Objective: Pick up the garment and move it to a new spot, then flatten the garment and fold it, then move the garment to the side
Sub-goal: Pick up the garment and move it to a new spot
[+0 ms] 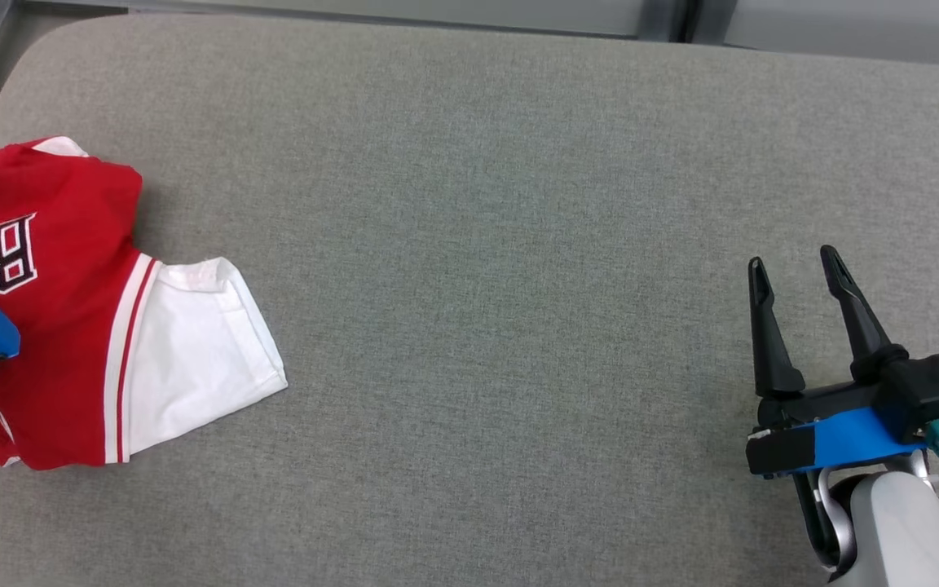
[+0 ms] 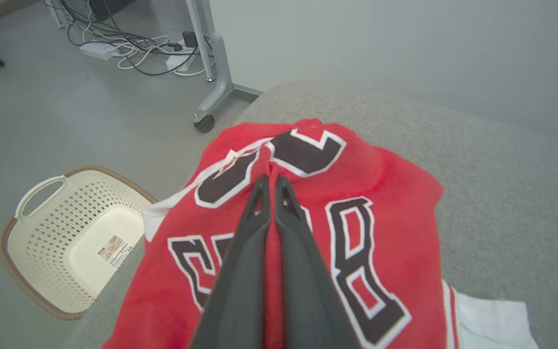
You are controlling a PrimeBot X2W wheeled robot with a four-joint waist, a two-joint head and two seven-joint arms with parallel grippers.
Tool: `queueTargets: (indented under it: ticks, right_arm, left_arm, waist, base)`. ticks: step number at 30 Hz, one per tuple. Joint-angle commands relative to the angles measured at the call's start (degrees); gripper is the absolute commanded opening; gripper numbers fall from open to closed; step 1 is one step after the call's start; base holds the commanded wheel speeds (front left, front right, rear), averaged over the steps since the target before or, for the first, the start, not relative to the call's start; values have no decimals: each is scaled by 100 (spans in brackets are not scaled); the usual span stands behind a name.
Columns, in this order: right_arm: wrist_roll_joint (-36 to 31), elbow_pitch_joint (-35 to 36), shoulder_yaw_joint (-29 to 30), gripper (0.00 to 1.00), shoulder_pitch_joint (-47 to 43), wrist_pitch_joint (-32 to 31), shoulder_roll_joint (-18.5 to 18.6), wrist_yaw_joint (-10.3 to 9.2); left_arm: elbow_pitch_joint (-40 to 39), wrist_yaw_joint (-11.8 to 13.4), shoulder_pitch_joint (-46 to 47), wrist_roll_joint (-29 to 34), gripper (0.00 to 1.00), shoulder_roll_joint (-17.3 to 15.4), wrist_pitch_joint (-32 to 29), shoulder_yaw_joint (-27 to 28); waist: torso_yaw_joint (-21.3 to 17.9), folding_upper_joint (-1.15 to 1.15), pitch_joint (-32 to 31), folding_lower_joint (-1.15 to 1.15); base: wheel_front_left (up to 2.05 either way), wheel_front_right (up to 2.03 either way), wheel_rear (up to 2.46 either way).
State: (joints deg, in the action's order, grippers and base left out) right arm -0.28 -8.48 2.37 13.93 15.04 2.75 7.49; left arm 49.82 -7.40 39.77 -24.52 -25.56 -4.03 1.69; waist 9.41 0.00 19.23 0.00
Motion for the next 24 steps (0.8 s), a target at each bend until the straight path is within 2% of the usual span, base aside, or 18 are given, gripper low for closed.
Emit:
queueTargets:
  ticks: [1,8,13,18,24]
  right_arm:
    - [52,-11,-11,100,-2,22,24,1]
    - [295,-201,-139,100,-133,22,24,1]
    - [493,-278,-220,100,-205,22,25,1]
    - [670,-303,-276,100,-254,22,24,1]
    - [888,-274,-341,100,-179,21,24,1]
  left_arm:
    - [-48,-4,90,24,0,-37,65,-7]
    - [-434,-5,323,161,0,-272,673,-151]
    - [-1061,23,542,333,0,-366,886,-305]
    - [-1995,119,707,495,0,-350,724,-505]
    - [-3303,160,875,609,0,-341,307,-757]
  waist:
    - [-52,0,-76,0]
    - [-152,0,-577,0]
    - [-345,0,-874,0]
    - [-657,0,-997,0]
    - [-1224,0,-943,0]
  base:
    - [0,0,0]
    - [0,0,0]
    - [0,0,0]
    - [0,0,0]
    - [0,0,0]
